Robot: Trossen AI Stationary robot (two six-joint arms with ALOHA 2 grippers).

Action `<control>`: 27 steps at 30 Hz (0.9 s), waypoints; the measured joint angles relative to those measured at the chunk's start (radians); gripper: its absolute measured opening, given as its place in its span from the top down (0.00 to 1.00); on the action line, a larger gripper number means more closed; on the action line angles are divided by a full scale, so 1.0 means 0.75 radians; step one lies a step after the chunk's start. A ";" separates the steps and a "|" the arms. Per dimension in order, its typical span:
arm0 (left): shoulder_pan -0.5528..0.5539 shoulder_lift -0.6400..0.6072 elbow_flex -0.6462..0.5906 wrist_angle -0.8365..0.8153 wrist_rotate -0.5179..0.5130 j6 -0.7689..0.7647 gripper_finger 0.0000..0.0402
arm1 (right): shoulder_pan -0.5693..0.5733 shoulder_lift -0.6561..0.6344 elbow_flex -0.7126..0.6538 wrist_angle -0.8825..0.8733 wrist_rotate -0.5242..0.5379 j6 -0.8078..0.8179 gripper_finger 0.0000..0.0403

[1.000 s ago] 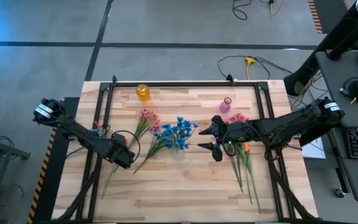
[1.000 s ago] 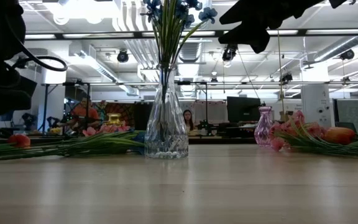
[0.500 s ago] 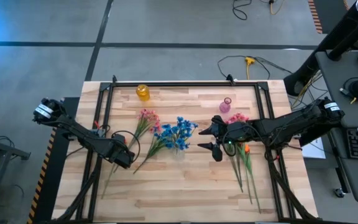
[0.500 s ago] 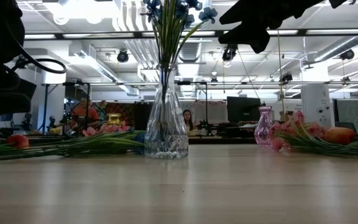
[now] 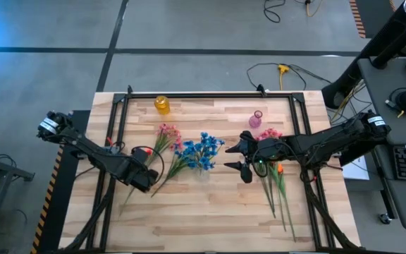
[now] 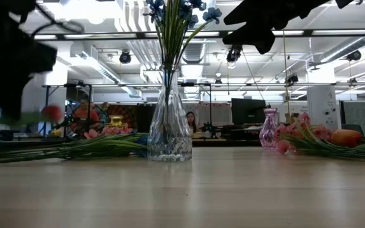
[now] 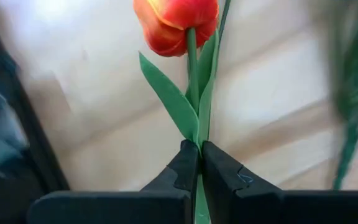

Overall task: Sort flowers into vase by color
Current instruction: Put the left orange tulip into the yellow vase

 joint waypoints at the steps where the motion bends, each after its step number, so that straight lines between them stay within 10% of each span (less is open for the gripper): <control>1: 0.000 -0.005 0.041 -0.039 -0.049 0.015 1.00 | 0.000 0.000 0.000 0.000 0.000 0.000 0.39; 11: 0.001 -0.117 0.388 -0.096 -0.626 0.500 1.00 | 0.000 0.000 0.000 0.000 -0.001 -0.001 0.40; 27: 0.001 -0.453 0.410 0.102 -1.340 0.986 1.00 | 0.000 0.000 -0.001 0.010 0.004 -0.027 0.40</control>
